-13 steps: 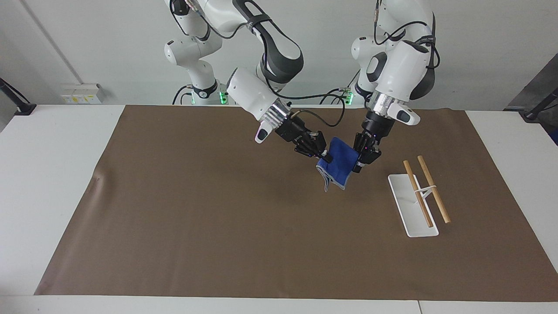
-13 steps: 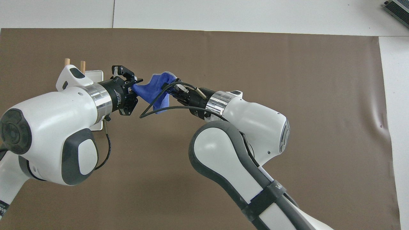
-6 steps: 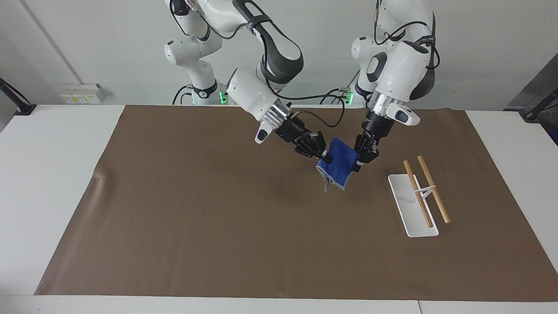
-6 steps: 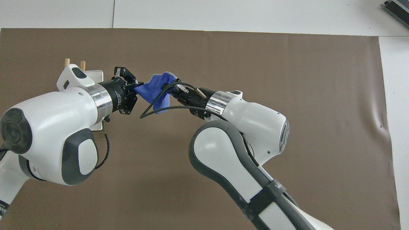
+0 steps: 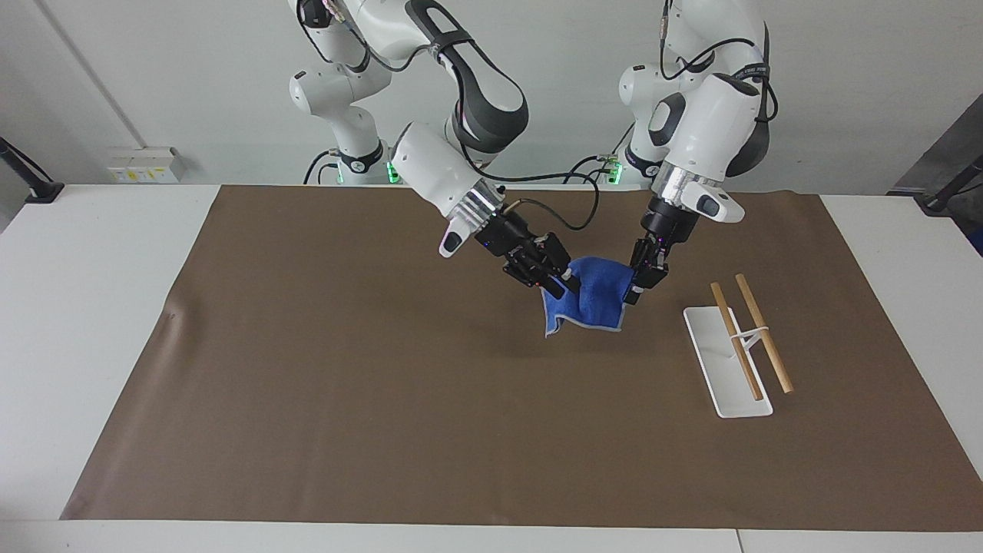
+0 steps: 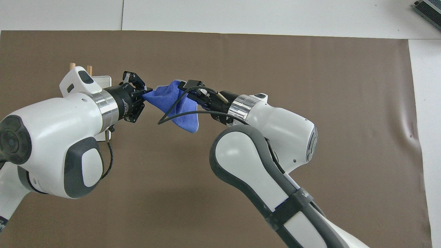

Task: Right arm passes towel to left arm to hang
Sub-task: 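Open the right gripper to release the towel to the left gripper, then carry the towel over the dowels while the right gripper withdraws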

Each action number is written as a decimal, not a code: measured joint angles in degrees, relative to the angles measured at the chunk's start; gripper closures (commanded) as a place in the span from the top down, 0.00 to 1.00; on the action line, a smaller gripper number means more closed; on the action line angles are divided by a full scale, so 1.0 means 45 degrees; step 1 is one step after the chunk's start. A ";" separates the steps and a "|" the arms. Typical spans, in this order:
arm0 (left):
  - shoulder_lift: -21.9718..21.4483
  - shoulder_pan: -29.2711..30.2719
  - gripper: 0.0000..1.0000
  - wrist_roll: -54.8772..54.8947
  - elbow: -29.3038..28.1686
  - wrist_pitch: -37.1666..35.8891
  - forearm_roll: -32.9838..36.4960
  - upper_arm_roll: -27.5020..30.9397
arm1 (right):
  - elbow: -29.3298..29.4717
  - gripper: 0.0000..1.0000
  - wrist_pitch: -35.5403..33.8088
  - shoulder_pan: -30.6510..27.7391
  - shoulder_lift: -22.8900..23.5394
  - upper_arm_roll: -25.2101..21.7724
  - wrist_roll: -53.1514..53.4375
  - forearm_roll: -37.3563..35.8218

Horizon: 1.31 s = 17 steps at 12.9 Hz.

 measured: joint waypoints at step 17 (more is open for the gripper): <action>0.0586 0.0072 0.00 0.3688 0.0222 0.0007 0.0000 0.3865 | -0.0730 1.00 -0.3939 -0.6283 -0.0068 -0.0345 -0.2285 -1.5526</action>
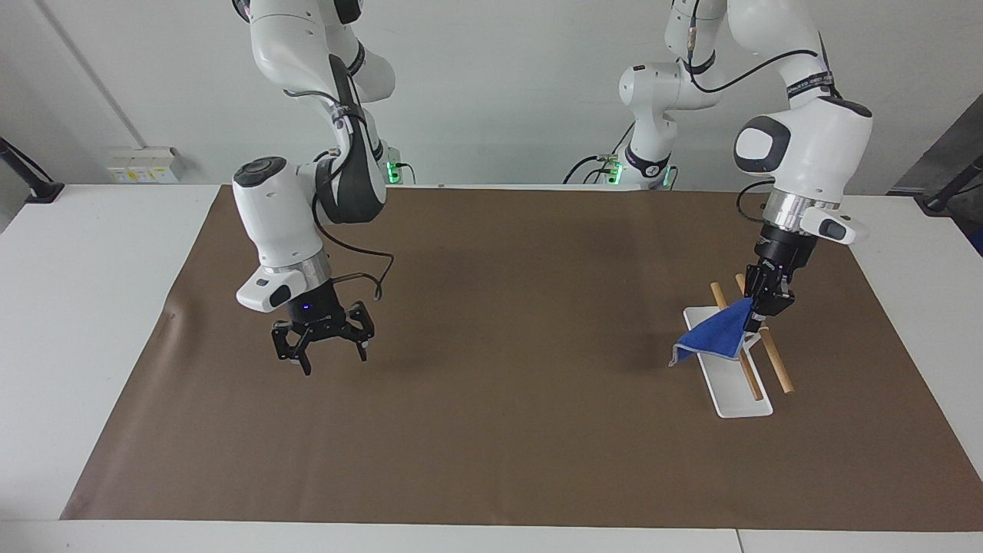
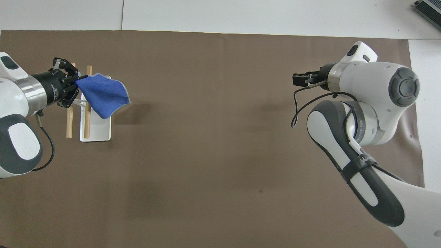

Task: Right arm passes towel to left arm to hang
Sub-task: 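Carry the towel over the dowels while the right gripper withdraws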

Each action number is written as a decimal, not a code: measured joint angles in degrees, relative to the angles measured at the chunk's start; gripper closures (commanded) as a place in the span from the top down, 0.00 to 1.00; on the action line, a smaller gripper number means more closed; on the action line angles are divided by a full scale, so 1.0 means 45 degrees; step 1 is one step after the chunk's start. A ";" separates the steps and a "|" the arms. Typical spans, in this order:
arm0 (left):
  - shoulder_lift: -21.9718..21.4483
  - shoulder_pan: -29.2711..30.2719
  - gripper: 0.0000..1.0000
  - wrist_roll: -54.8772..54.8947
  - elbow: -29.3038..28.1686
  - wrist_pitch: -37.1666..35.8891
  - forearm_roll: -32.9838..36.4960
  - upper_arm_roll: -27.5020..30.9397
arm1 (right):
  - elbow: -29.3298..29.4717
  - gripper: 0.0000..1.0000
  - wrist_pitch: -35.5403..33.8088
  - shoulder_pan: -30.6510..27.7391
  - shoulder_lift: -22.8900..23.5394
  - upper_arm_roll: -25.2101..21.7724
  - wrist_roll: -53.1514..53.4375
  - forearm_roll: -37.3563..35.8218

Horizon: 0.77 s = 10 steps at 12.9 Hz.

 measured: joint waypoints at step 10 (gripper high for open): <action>0.0125 0.0043 0.00 0.2309 -0.0058 -0.0409 0.0000 0.2032 | 0.1535 1.00 -0.6967 -0.0522 -0.3118 -0.0509 0.4813 -0.2185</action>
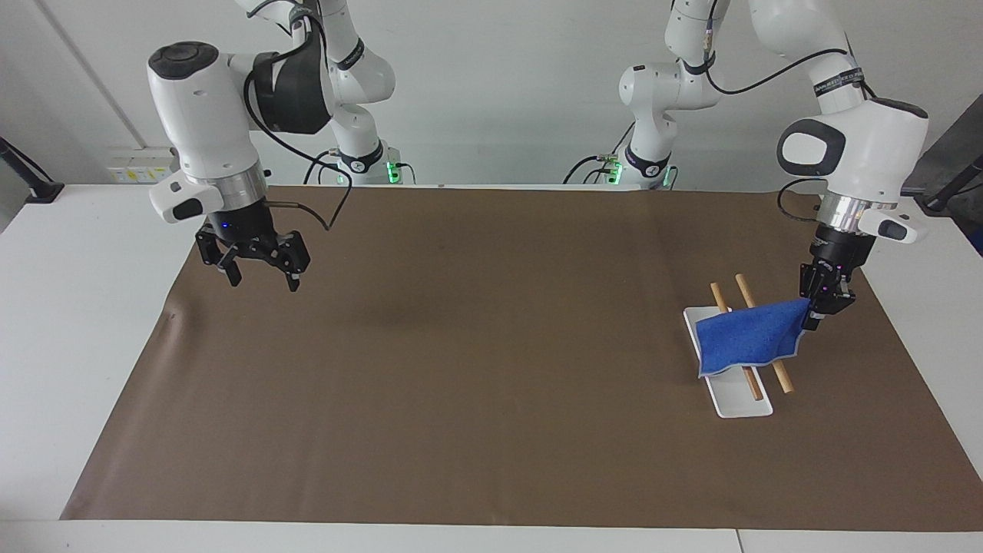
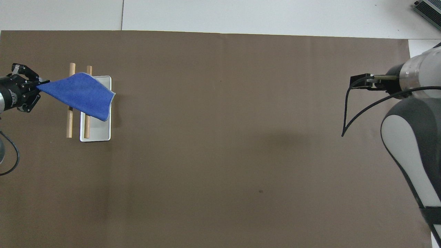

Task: Right arm passes towel to left arm to hang
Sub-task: 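Carry the towel over the dowels while the right gripper withdraws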

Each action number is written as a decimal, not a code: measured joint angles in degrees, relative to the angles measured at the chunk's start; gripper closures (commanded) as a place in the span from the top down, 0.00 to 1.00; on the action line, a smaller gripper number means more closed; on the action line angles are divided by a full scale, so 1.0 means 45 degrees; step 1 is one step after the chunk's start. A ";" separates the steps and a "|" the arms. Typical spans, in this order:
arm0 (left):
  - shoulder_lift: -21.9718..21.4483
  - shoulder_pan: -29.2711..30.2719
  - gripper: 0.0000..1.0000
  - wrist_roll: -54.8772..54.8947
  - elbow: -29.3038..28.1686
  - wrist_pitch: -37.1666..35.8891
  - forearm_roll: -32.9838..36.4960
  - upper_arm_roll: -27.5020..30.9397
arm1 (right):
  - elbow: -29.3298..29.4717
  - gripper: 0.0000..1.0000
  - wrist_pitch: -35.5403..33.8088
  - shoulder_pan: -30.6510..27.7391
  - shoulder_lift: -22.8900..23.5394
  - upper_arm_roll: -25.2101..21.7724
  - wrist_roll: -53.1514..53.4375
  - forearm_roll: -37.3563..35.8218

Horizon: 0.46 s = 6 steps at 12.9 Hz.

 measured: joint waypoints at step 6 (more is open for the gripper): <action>0.0429 0.0017 0.00 0.2077 -0.0166 -0.0028 0.0000 0.0813 | 0.0487 1.00 -0.3065 -0.0007 -0.1389 -0.0529 0.0388 0.0477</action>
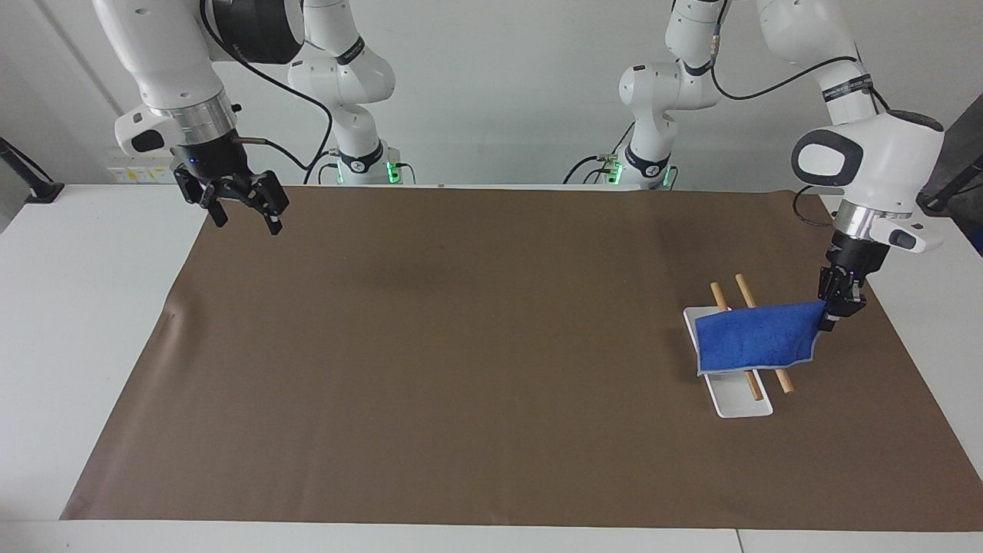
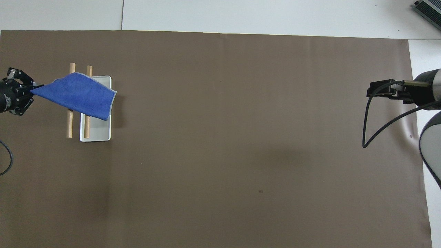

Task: Right arm passes towel to left arm to hang
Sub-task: 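Carry the towel over the dowels while the right gripper withdraws, then lower the towel onto the dowels and open the left gripper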

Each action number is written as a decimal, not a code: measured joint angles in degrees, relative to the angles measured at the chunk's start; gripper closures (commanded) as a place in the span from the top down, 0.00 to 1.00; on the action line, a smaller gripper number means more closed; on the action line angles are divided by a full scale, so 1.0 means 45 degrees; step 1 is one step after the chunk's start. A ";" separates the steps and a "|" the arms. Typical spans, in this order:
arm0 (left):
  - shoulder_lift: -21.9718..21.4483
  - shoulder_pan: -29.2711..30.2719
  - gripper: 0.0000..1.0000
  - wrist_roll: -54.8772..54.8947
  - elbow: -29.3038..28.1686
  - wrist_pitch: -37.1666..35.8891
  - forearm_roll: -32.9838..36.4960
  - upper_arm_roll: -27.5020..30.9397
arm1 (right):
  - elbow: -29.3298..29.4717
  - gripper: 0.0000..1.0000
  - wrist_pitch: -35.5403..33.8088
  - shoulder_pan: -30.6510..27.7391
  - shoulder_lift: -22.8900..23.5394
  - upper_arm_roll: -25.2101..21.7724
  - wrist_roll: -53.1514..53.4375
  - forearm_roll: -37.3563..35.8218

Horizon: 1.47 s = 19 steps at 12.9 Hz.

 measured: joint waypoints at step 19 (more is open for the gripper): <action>0.0009 -0.0010 0.83 0.3914 0.1298 -0.4683 0.3248 0.0013 | 0.1677 1.00 -0.2286 -0.0264 0.0707 -0.0075 -0.1439 -0.0024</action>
